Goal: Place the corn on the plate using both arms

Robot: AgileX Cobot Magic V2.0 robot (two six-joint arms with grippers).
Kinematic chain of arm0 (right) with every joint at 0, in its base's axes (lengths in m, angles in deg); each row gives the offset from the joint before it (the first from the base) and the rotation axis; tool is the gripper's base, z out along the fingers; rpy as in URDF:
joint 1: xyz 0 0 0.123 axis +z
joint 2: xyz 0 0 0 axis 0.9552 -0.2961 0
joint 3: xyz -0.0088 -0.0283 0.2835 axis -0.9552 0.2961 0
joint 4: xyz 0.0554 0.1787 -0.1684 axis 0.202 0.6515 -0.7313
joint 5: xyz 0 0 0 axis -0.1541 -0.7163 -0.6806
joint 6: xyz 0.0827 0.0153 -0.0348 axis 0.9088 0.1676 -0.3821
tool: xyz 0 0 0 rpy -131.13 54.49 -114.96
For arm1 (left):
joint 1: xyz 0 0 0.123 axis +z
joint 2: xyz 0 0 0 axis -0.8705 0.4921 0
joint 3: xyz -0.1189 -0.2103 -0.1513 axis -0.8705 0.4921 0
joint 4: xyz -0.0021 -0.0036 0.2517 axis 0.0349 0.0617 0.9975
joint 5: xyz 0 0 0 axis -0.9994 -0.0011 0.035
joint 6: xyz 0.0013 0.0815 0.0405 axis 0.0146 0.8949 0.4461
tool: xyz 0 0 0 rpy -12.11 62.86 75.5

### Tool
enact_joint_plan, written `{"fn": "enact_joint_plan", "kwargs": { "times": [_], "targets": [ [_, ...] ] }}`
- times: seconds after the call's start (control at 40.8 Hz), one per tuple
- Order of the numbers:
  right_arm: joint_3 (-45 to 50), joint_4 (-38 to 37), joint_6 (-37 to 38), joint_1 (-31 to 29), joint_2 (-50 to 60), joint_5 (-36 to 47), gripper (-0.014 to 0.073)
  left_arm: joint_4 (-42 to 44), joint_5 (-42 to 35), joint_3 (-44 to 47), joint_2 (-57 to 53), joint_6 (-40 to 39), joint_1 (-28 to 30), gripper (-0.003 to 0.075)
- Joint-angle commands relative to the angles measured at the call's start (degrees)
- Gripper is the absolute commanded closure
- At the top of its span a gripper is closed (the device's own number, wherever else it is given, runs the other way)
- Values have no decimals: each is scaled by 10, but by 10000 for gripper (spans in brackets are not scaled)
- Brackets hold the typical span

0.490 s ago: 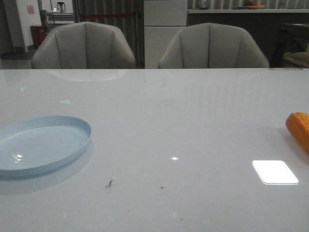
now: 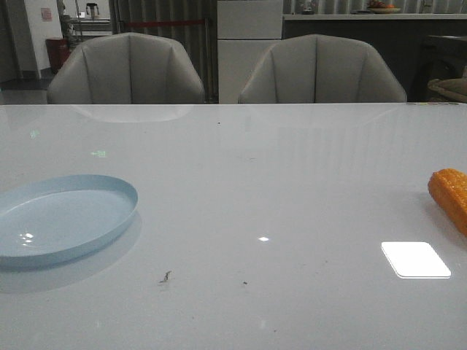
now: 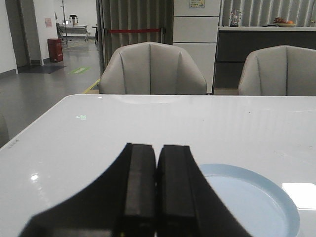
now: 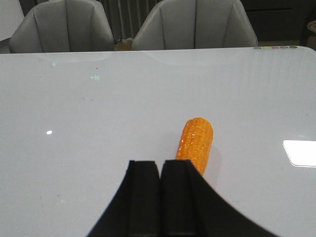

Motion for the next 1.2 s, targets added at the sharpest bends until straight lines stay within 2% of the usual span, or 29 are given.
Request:
{"fn": "enact_joint_plan", "kwargs": {
  "times": [0.0, 0.319, 0.417, 0.539, 0.613, 0.809, 0.931, 1.103, 1.176],
  "targets": [
    [-13, 3, -3, 2, 15, 44, 536, -4, -50, 22, -11, -4, -1, 627],
    [-14, 3, -3, 2, 15, 52, 536, -4, -57, 22, -11, -4, -1, 627],
    [-14, 3, -3, 2, 15, 63, 536, -4, -95, 22, -11, -4, -1, 627],
    [-21, 18, 1, 2, 15, 115, 536, -4, -187, 18, -11, -4, -1, 627],
    [-40, 18, 0, 2, 15, 123, 536, -4, -197, -1, -11, -4, -1, 627],
    [-145, 8, 0, 2, 2, 32, 535, 19, -123, -80, -9, -4, -1, 627],
    [-219, -5, 0, 2, -47, -6, 535, 22, -65, -139, 20, -4, -1, 627],
    [-304, -42, 0, 2, -192, -43, 535, 22, 45, -231, 123, -4, -1, 627],
    [-318, -45, 0, 2, -259, -46, 535, 22, 62, -246, 174, -4, -1, 627]
  ]
}}
